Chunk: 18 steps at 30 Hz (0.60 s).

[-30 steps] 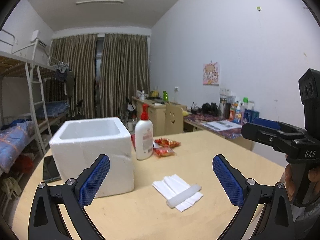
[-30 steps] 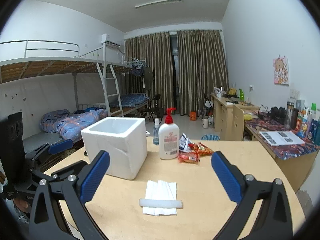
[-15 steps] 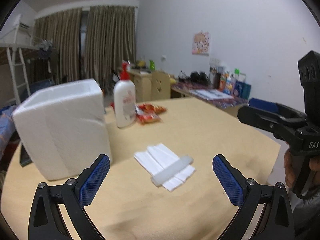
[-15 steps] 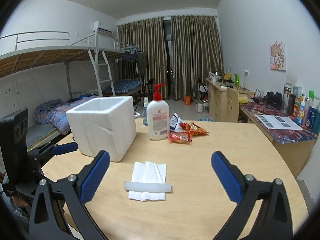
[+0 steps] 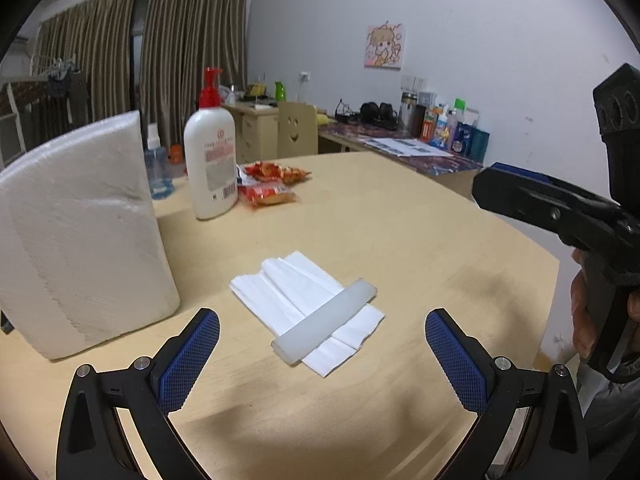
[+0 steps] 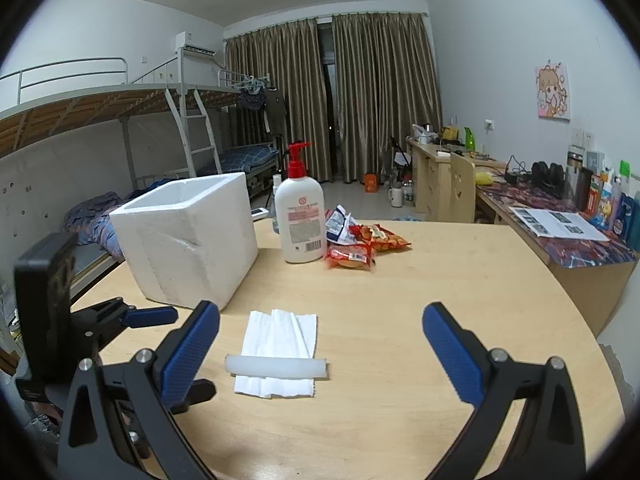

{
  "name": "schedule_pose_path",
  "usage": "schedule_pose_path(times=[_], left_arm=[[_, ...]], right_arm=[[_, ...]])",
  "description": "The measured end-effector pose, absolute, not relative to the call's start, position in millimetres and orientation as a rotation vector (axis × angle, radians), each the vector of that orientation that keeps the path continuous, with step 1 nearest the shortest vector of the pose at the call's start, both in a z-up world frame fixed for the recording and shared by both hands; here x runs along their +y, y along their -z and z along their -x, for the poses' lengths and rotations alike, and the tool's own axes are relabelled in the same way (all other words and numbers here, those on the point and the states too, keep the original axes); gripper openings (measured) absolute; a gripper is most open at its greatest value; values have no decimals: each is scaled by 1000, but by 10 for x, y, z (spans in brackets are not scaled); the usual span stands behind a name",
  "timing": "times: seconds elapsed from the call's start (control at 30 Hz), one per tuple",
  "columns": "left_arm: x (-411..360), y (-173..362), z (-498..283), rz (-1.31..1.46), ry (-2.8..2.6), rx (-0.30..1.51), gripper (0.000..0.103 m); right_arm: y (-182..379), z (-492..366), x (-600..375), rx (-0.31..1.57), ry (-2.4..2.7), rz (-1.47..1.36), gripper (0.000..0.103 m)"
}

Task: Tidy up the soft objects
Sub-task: 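Withdraw both open tools from the foam box toward the white tissue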

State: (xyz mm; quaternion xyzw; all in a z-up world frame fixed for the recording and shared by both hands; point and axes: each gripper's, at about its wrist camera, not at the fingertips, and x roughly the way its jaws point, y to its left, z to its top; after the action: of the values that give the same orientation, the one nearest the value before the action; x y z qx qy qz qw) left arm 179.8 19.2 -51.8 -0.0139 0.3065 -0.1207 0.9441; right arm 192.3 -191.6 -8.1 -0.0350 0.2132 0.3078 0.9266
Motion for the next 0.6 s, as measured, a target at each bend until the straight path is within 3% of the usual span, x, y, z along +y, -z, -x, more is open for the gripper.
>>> schedule_pose_path(times=[0.47,0.6], left_arm=[[197,716,-2060,45,248,701,99],[192,761,-2096,44,258,717,88]], right_arm=[[297,-2198,-1888,534,-659,67,103],[331,-2240,-1899,547,-670,60,103]])
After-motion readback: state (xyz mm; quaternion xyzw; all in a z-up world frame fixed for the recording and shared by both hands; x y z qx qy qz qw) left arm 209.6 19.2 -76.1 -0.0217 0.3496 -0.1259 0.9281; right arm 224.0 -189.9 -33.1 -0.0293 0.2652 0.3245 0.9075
